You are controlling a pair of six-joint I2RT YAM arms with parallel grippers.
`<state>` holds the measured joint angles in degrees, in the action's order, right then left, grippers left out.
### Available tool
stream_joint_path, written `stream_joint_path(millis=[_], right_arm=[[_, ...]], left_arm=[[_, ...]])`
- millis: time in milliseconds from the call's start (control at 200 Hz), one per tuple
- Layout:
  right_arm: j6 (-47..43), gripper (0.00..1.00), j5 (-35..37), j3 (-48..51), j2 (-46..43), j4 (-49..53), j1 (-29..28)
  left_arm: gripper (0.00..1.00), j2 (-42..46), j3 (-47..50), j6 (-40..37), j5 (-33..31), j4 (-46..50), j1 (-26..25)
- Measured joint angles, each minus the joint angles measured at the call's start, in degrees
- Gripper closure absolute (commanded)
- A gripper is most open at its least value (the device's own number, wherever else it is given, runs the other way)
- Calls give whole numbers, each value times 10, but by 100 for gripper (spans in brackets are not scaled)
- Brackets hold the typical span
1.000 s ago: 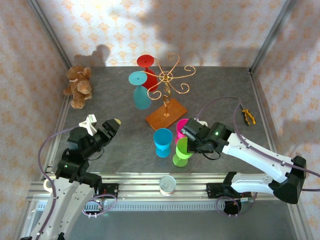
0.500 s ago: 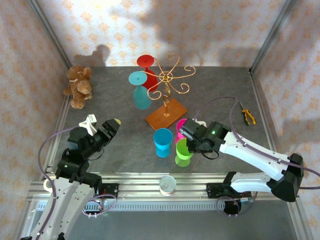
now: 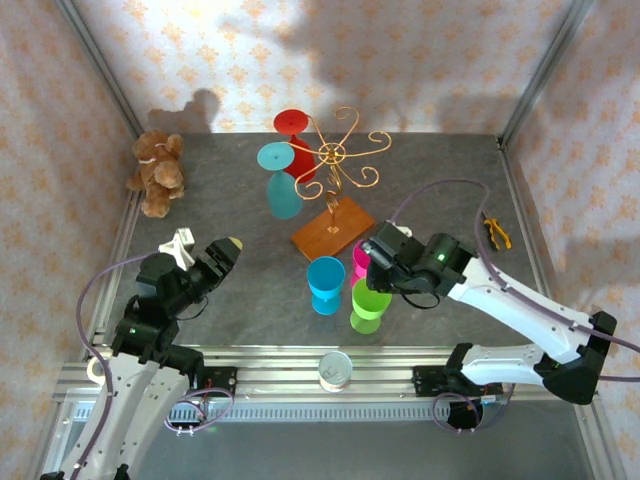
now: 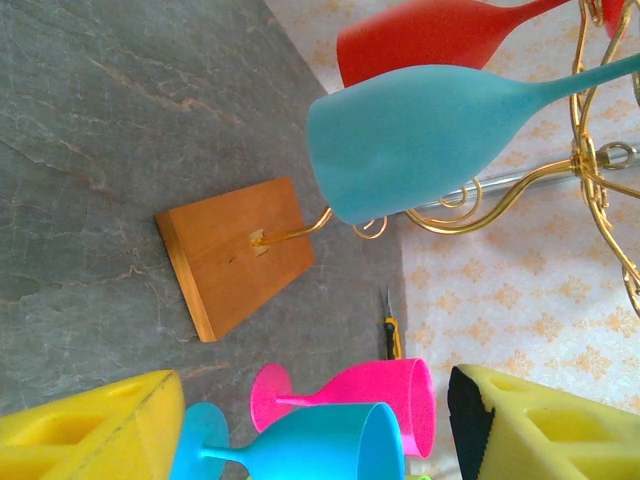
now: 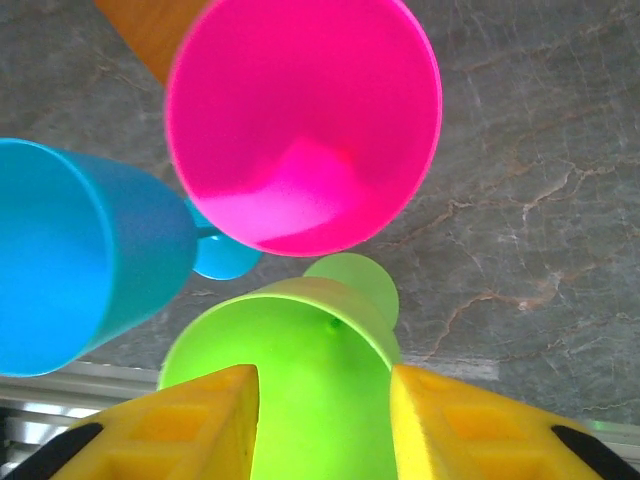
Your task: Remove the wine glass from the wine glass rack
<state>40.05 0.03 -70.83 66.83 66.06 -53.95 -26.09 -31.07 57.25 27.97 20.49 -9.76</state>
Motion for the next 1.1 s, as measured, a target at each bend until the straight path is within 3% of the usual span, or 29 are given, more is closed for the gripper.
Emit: stream_joint_path(millis=[125, 260, 385, 616, 806, 1101], right_arm=[[0, 60, 0, -25, -19, 11, 0], [0, 68, 0, -65, -34, 25, 0], [-5, 70, -9, -118, -31, 31, 20], [-18, 61, -31, -171, -30, 15, 52], [-35, 60, -47, -205, -17, -3, 58], [-59, 59, -63, -219, 7, -34, 61]], left_arm=[[32, -8, 0, -2, 0, 0, 0], [34, -24, -6, -2, -1, 1, 0], [36, -81, -68, -4, -5, 23, 0], [36, -211, -231, -15, -6, 24, 0], [36, -298, -331, -15, -5, 21, 0], [40, -390, -389, -11, 3, 4, 0]])
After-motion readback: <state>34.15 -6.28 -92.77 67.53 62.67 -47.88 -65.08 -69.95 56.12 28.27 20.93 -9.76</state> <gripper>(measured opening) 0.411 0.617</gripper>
